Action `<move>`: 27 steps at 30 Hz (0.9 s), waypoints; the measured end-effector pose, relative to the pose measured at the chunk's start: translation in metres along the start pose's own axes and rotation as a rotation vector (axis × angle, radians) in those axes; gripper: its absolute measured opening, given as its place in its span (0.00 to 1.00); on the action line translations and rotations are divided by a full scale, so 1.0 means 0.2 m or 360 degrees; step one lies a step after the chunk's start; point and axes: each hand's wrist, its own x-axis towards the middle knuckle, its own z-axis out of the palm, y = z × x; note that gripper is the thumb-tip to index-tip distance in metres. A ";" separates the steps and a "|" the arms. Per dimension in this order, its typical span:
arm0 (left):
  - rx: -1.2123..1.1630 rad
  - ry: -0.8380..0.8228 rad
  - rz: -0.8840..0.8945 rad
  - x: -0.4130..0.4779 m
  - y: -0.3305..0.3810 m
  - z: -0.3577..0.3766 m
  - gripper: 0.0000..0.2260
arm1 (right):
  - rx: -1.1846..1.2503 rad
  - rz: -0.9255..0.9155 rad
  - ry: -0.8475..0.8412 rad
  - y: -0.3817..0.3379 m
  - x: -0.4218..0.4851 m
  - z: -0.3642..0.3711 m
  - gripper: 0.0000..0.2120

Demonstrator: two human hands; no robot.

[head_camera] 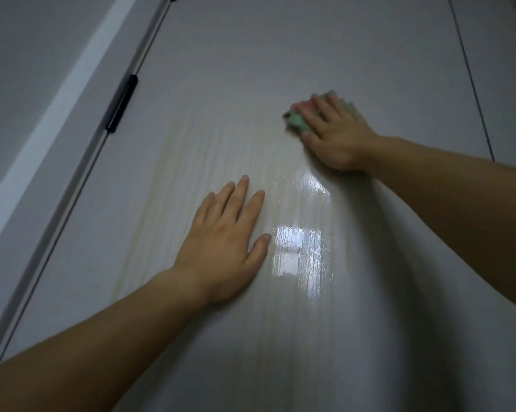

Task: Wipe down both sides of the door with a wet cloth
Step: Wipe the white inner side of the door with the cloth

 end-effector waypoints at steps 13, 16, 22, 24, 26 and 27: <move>-0.0015 0.0075 -0.0389 -0.06 -0.32 -0.04 0.34 | -0.0056 -0.0413 -0.0021 -0.29 -0.19 0.09 0.30; -0.0004 0.0075 -0.0365 -0.07 -0.33 -0.04 0.33 | 0.0028 -0.0011 0.0004 -0.32 0.05 0.03 0.29; 0.0083 0.0103 -0.0230 -0.11 -0.44 -0.05 0.33 | 0.0044 -0.0539 0.0040 -0.64 -0.10 0.13 0.31; 0.0028 0.0158 -0.0215 -0.14 -0.49 -0.07 0.33 | 0.0035 -0.0636 0.0017 -0.64 -0.12 0.14 0.31; -0.0048 0.0221 -0.0222 -0.18 -0.55 -0.08 0.33 | 0.0022 -0.0473 0.0019 -0.62 -0.01 0.11 0.31; -0.0083 0.0248 -0.0242 -0.20 -0.57 -0.08 0.33 | 0.0024 -0.0345 0.0020 -0.61 0.07 0.09 0.31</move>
